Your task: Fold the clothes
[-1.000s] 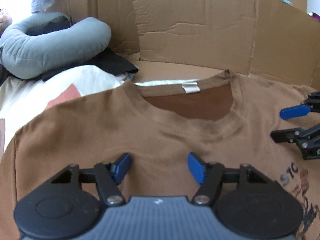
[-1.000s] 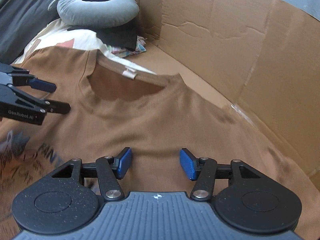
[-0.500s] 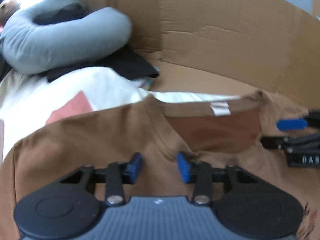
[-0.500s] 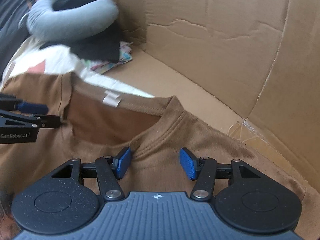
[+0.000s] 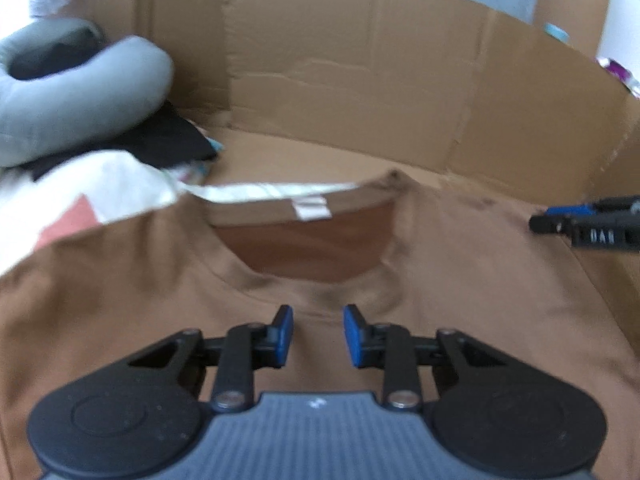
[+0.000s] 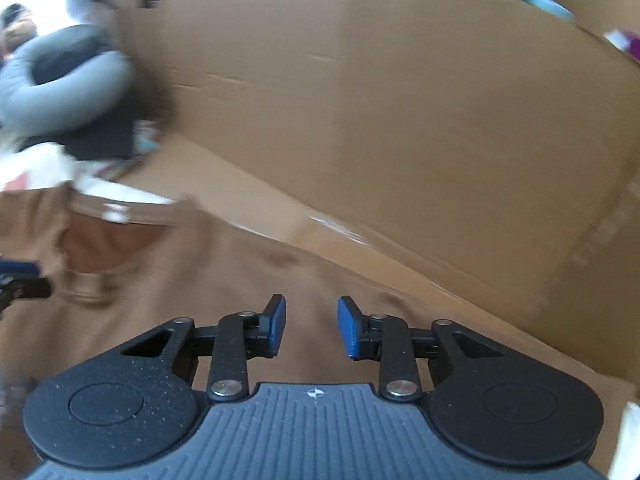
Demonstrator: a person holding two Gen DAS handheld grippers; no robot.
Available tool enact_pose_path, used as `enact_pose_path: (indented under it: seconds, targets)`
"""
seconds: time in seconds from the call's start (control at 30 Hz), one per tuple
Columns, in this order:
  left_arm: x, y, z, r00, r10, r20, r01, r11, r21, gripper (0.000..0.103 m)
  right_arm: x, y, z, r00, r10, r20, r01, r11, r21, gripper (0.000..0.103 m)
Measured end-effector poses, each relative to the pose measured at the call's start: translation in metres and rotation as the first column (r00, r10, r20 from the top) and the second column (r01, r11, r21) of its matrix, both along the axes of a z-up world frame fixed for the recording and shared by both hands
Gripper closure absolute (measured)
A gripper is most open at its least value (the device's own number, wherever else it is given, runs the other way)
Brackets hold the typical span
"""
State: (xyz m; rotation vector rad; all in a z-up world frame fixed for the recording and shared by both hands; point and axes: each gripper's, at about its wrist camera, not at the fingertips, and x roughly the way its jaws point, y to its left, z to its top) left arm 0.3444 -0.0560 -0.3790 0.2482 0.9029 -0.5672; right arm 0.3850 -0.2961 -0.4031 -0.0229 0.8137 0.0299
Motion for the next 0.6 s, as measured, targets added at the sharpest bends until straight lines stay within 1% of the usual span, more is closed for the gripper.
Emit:
enact_pose_path:
  seconds: [0.1, 0.17, 0.3, 0.37, 0.43, 0.5, 0.6]
  targets:
    - [0.001, -0.007, -0.007, 1.0, -0.002, -0.03, 0.003, 1.0, 0.029, 0.072, 0.001, -0.021, -0.006, 0.999, -0.048, -0.011, 0.048, 0.999, -0.013, 0.071]
    - [0.004, -0.01, -0.012, 0.999, 0.004, -0.035, -0.003, 0.999, 0.041, 0.072, 0.004, -0.031, -0.01, 0.998, -0.068, -0.016, 0.068, 0.997, -0.023, 0.08]
    - [0.006, -0.016, -0.016, 1.0, -0.01, -0.023, 0.012, 0.997, 0.079, 0.07, 0.015, -0.038, -0.021, 0.995, -0.095, -0.043, 0.093, 0.995, -0.037, 0.085]
    - [0.008, -0.018, -0.016, 1.0, -0.014, -0.028, 0.016, 0.995, 0.094, 0.07, 0.02, -0.041, -0.025, 0.992, -0.116, -0.058, 0.114, 0.993, -0.032, 0.092]
    - [0.011, -0.018, -0.016, 0.999, -0.002, -0.049, 0.007, 0.996, 0.092, 0.071, 0.026, -0.044, -0.029, 0.988, -0.136, -0.073, 0.135, 0.991, -0.028, 0.094]
    - [0.015, -0.016, -0.012, 0.997, 0.022, -0.071, -0.016, 0.996, 0.085, 0.074, 0.031, -0.047, -0.032, 0.983, -0.157, -0.092, 0.156, 0.988, -0.017, 0.095]
    - [0.015, -0.006, 0.002, 0.997, 0.042, -0.059, -0.039, 0.998, 0.054, 0.075, 0.036, -0.047, -0.033, 0.982, -0.149, -0.115, 0.147, 0.989, -0.027, 0.095]
